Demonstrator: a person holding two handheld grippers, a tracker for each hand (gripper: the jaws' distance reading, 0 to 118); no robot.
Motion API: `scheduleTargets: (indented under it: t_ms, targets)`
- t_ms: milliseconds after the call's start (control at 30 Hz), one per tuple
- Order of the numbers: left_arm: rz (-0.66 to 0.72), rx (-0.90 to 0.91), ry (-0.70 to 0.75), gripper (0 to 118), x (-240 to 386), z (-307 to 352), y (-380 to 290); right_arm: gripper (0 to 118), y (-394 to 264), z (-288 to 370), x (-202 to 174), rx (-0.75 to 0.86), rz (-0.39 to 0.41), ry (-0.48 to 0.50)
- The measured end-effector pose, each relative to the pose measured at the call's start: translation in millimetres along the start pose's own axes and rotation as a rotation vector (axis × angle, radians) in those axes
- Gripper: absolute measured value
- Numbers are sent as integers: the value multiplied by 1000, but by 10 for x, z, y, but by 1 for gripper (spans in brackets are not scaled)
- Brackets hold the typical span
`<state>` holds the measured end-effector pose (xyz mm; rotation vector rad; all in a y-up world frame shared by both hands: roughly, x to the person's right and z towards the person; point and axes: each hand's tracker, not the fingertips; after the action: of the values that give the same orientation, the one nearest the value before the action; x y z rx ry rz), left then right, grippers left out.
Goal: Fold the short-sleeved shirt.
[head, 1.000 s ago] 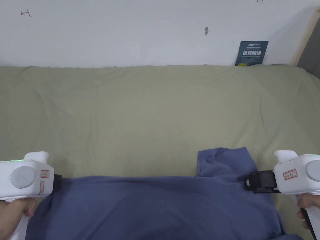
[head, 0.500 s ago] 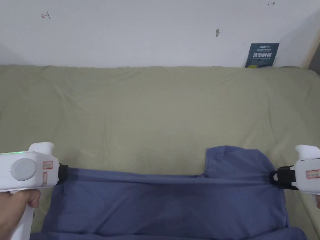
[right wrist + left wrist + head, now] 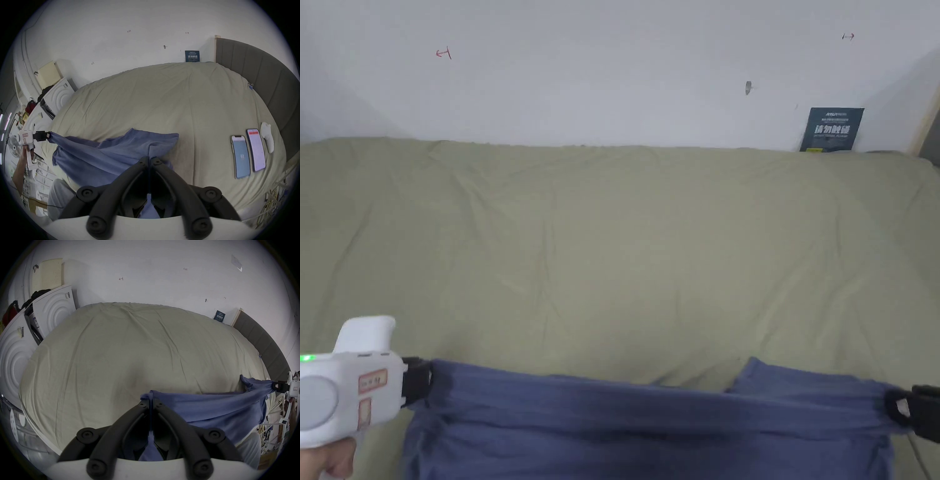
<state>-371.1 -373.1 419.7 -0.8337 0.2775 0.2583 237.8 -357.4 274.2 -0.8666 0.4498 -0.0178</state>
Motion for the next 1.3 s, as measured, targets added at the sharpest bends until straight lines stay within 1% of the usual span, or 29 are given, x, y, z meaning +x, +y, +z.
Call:
scheduleTargets:
  t_ms: [100,233,333,467,533,633,667,700,733,767,800,833,867,933,1000,1033,1067,1100,1133,1167,1200,1233,1267,1300]
  targets:
    - [-1,-8,3,0,-39,118,-259,3,-271,116,13,-14,-18,8]
    - [6,-29,3,0,-59,231,-520,3,-580,133,39,-67,-14,-2]
    - [4,-68,9,0,-153,133,-673,3,-753,103,72,-105,-36,7]
    - [5,-125,27,0,-243,-25,-793,3,-854,4,113,-138,-44,-5]
    - [27,-146,18,0,-288,-67,-828,3,-869,-39,162,-153,-65,-3]
    - [42,-149,12,0,-301,-86,-859,4,-883,-115,222,-178,-50,-16]
    - [46,-152,9,4,-300,-85,-852,10,-874,-136,233,-196,-52,-14]
    - [41,-154,3,22,-300,-78,-843,35,-861,-137,217,-204,-59,-22]
    - [40,-158,-5,79,-284,-49,-830,88,-844,-111,175,-197,-55,-44]
    - [29,-171,30,116,-278,-38,-817,116,-834,-81,127,-204,-34,-98]
    - [18,-183,54,117,-296,-37,-814,118,-824,-66,106,-206,-22,-105]
    - [15,-176,57,114,-327,-15,-812,118,-818,-21,77,-185,-23,-95]
    - [39,-131,77,114,-332,48,-775,118,-768,73,32,-140,-33,-87]
    - [37,-137,56,115,-382,115,-634,118,-781,26,55,-133,-47,-79]
    - [60,-118,32,115,-380,282,-617,118,-763,26,59,-110,-17,-84]
    - [72,-103,16,113,-390,335,-588,118,-686,144,-126,-84,6,-26]
    - [90,-73,-3,109,-414,361,-562,112,-681,157,-136,-43,11,-20]
    - [124,-35,-34,97,-446,378,-548,96,-691,161,-129,-18,6,-13]
    - [155,-41,-66,51,-511,471,-561,50,-711,159,-111,-13,-7,-1]
    - [192,-40,-82,0,-563,450,-551,11,-545,350,-529,75,79,-40]
    - [232,9,-83,0,-597,450,-554,0,-531,426,-713,85,80,-46]
    - [208,-27,-81,0,-659,416,-518,0,-558,497,-852,102,101,-43]
    - [225,-45,-99,0,-710,361,-521,0,-575,536,-923,107,111,-44]
    - [256,-41,-147,0,-773,325,-521,0,-564,418,-967,89,58,5]
